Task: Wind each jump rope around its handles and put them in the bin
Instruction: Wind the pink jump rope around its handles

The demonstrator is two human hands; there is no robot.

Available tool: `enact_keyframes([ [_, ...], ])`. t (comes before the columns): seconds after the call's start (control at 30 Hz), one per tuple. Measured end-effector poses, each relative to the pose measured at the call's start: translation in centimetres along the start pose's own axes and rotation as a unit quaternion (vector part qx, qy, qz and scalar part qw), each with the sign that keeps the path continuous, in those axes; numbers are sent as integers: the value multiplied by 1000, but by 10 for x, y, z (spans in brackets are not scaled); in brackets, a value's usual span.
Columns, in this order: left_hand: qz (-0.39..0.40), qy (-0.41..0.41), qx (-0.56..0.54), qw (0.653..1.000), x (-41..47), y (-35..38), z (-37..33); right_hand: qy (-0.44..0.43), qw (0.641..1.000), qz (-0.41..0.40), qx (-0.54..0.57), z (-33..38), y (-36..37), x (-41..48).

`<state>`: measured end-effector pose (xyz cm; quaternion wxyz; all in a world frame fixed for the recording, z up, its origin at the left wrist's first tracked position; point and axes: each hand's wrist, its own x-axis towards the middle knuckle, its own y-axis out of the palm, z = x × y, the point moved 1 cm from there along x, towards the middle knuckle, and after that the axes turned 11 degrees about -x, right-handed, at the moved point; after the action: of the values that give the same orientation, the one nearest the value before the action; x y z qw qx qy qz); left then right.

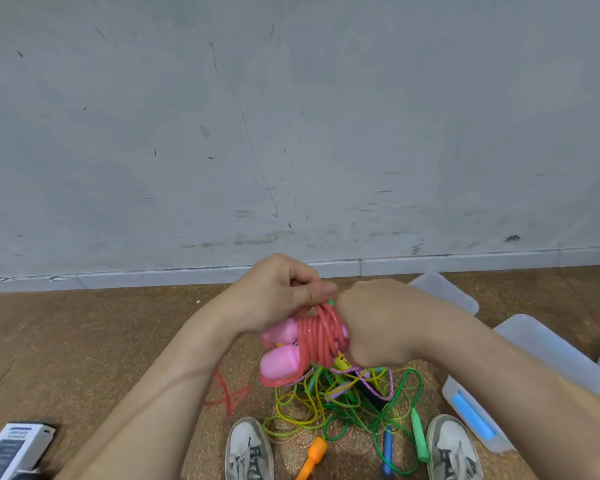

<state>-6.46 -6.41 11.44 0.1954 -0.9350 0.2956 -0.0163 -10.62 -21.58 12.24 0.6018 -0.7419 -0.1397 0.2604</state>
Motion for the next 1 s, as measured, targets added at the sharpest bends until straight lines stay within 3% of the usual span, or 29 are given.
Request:
enact_keyframes([
  [0.1, 15, -34, -92, 995, -1, -4, 1, -2, 1000, -9, 27, 1, -6, -5],
  [0.23, 19, -21, -87, 996, -1, -14, 9, 16, 998, -17, 65, -3, -7, -6],
  [0.43, 146, -4, -259, 955, -8, -31, 24, 0, 976, -11, 220, -11, -5, -6],
  [0.57, 104, -34, -262, 959, 6, -22, 32, -40, 916, -3, 399, -14, -2, -5],
  [0.67, 9, -51, -178, 983, 11, -10, 30, -26, 862, -22, 505, -21, 3, -3],
  [0.9, -39, -22, -137, 990, 12, 19, 12, 101, 778, -107, 611, -39, 8, 1],
  [1.0, -41, -10, -13, 999, 9, 11, 20, 167, 748, -133, 628, -51, 10, 0],
])
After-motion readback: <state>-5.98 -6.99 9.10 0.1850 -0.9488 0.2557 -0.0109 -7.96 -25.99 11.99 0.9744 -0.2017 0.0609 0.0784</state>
